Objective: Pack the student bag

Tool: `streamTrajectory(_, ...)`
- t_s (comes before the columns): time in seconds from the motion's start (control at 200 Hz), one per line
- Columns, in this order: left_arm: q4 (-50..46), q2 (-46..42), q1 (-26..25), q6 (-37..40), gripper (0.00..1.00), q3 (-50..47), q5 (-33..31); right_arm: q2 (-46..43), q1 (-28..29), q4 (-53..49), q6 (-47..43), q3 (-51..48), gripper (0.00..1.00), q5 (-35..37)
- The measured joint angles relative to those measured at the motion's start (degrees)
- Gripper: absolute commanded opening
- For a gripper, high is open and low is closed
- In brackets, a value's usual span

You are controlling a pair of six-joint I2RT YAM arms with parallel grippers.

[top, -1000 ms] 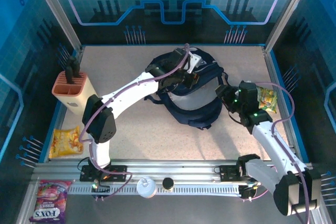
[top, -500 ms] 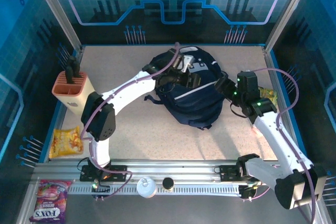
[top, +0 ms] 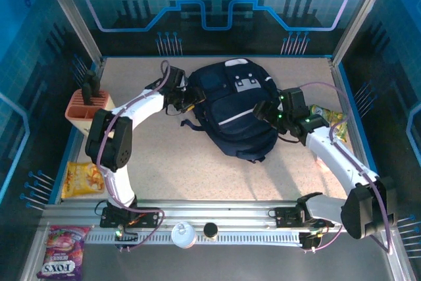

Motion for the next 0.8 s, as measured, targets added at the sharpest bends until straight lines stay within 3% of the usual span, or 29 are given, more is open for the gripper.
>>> streamTrajectory(0.625,2.1,7.3,1.5,-2.3,0.49,5.9,9.5,5.9,0.7,3.4,0.0,0.0,0.76,-3.8)
streamTrajectory(0.8,0.6,9.0,1.5,-2.4,0.38,8.0,10.3,8.6,0.7,4.2,0.0,0.0,0.76,-4.0)
